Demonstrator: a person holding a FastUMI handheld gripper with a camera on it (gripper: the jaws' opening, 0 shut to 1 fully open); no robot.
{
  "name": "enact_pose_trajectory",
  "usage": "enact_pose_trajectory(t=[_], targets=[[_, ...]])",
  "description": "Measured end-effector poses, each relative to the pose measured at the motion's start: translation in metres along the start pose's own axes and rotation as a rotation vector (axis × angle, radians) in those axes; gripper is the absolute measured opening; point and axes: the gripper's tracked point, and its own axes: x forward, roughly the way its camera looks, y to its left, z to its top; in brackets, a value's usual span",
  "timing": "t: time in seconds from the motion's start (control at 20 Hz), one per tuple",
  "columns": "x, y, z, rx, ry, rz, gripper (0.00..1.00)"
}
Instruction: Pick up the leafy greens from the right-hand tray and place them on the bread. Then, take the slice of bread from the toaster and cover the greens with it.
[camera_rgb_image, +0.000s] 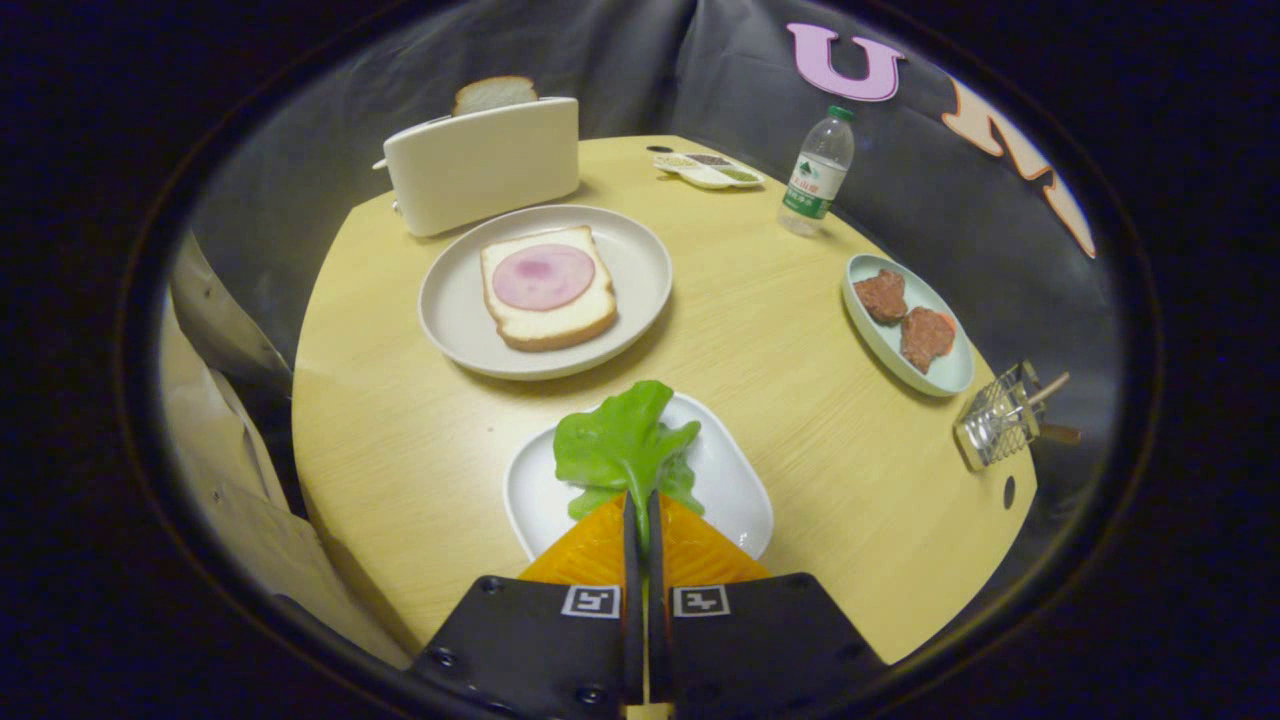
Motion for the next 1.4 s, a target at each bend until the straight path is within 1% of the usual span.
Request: enact_pose_trajectory(t=[0.3, 0.45, 0.7, 1.15, 1.25, 1.3, 1.35, 1.4], targets=[[-0.021, 0.003, 0.035, 0.005, -0.040, -0.033, 0.05], [-0.023, 0.007, 0.054, 0.005, -0.057, -0.053, 0.05], [-0.015, 0.022, 0.078, -0.011, -0.052, -0.057, 0.05], [0.012, 0.051, 0.132, -0.034, -0.079, -0.027, 0.05], [0.016, 0.060, 0.143, -0.040, -0.079, -0.003, 0.05], [0.023, 0.067, 0.145, -0.044, -0.077, 0.007, 0.06], [0.025, 0.070, 0.150, -0.056, -0.079, 0.015, 0.10], [0.027, 0.074, 0.153, -0.064, -0.074, 0.029, 0.10]])
